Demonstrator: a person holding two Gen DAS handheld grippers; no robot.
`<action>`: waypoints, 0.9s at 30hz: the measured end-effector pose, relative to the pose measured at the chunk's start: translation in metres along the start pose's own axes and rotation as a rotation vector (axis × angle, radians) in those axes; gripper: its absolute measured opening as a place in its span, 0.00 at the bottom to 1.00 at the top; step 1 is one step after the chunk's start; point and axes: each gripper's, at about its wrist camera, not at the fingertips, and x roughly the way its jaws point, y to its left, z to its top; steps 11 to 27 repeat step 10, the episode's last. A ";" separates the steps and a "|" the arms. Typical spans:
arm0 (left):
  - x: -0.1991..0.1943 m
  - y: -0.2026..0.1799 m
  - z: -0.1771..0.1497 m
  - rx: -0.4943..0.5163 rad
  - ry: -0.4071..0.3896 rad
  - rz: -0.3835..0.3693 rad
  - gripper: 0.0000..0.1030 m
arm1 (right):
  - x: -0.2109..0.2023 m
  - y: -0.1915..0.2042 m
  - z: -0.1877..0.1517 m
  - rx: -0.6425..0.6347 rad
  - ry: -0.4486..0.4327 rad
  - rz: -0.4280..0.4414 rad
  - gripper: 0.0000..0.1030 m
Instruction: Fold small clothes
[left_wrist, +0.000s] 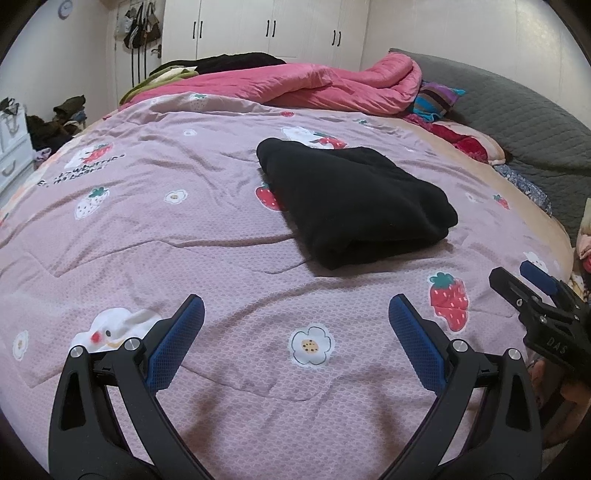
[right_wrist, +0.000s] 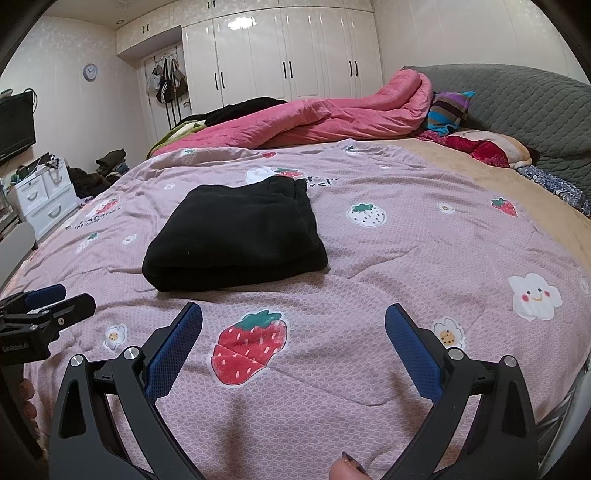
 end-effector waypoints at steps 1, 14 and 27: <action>-0.001 0.003 0.001 -0.011 0.000 -0.001 0.91 | -0.003 -0.005 0.003 0.016 -0.007 -0.004 0.96; -0.037 0.177 0.039 -0.287 0.002 0.244 0.91 | -0.127 -0.224 0.002 0.393 -0.129 -0.627 0.96; -0.037 0.177 0.039 -0.287 0.002 0.244 0.91 | -0.127 -0.224 0.002 0.393 -0.129 -0.627 0.96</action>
